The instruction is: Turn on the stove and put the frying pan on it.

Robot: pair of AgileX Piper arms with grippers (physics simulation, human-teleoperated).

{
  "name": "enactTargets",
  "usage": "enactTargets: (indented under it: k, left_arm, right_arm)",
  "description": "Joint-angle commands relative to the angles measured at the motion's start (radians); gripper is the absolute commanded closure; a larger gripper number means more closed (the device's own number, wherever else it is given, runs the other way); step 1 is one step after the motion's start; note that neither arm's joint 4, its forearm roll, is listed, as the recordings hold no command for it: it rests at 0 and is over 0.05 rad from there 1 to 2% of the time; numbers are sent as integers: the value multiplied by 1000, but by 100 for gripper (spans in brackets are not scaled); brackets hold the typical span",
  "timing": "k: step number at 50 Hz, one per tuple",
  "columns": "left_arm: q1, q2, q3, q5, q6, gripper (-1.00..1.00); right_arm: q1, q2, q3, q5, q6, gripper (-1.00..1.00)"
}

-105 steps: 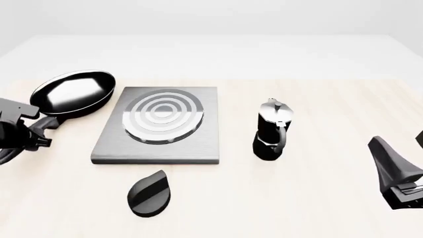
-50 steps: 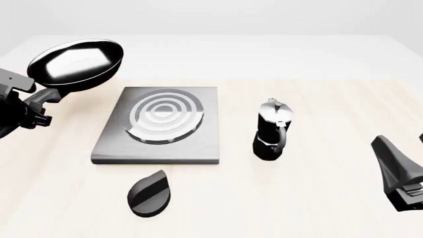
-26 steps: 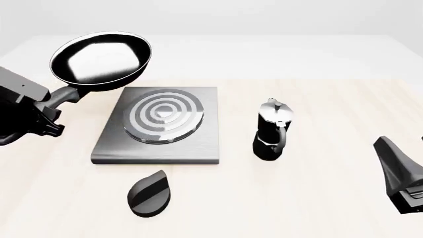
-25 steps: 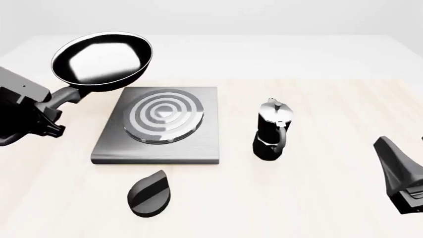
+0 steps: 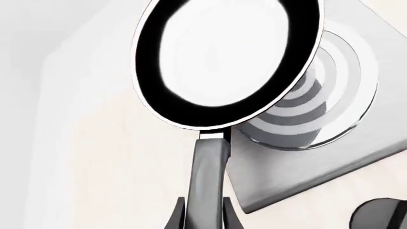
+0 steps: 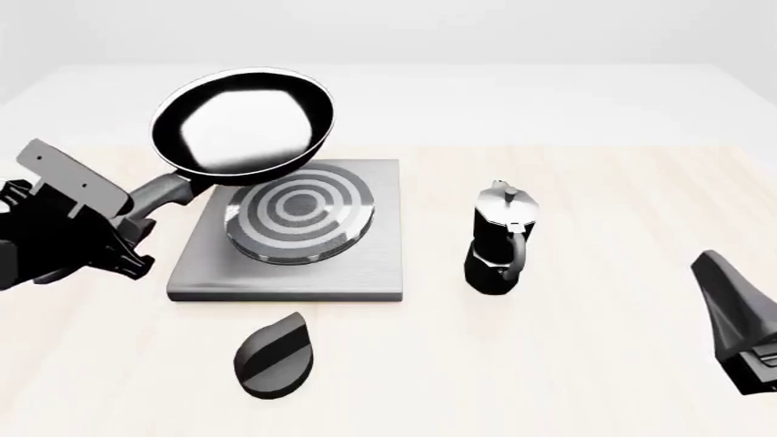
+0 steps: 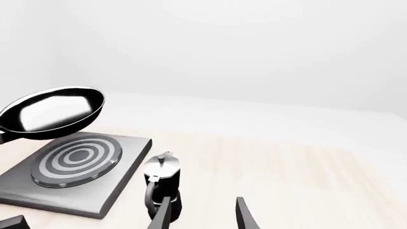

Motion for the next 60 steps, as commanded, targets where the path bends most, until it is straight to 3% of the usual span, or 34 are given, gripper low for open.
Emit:
enactTargets:
  k: [1,16,60]
  left_arm:
    - [-63,-57,3,2,5,100]
    - [-101,-86,57,-1,0,100]
    - [-110,38,160,-163,15,100]
  right_arm:
    - [-4,-10,-3,12,1,-100]
    - [-3,-24,-5,27,0,-100]
    - [-4,-23,-9,28,2,-100]
